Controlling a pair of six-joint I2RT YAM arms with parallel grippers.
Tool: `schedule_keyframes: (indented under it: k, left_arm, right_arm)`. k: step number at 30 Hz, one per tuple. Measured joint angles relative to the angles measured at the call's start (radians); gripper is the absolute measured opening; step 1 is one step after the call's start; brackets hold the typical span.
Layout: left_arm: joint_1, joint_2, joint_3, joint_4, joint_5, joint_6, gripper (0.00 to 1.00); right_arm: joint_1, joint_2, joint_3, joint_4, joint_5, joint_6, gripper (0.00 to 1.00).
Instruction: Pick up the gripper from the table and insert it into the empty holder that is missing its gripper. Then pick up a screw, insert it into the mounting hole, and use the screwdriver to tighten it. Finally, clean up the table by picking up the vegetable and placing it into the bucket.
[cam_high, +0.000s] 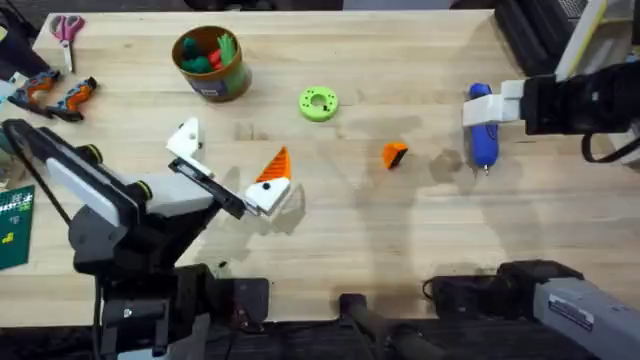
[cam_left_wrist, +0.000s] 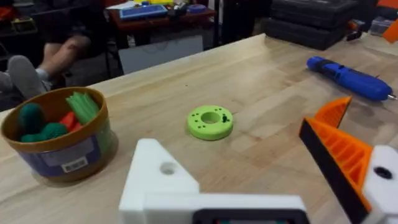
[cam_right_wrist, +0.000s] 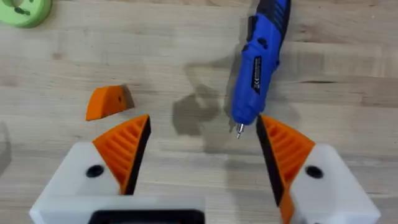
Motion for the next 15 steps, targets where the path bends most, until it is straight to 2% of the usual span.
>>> schedule_keyframes:
  k: [7,15]
  left_arm:
    - [-0.036,0.000,-0.003,-0.016,0.029,-0.040,0.986]
    - [-0.081,0.000,-0.001,-0.037,0.185,-0.085,0.985]
  right_arm:
    - [0.000,0.000,0.000,0.000,0.000,0.000,0.993]
    - [0.000,0.000,0.000,0.000,0.000,0.000,0.993]
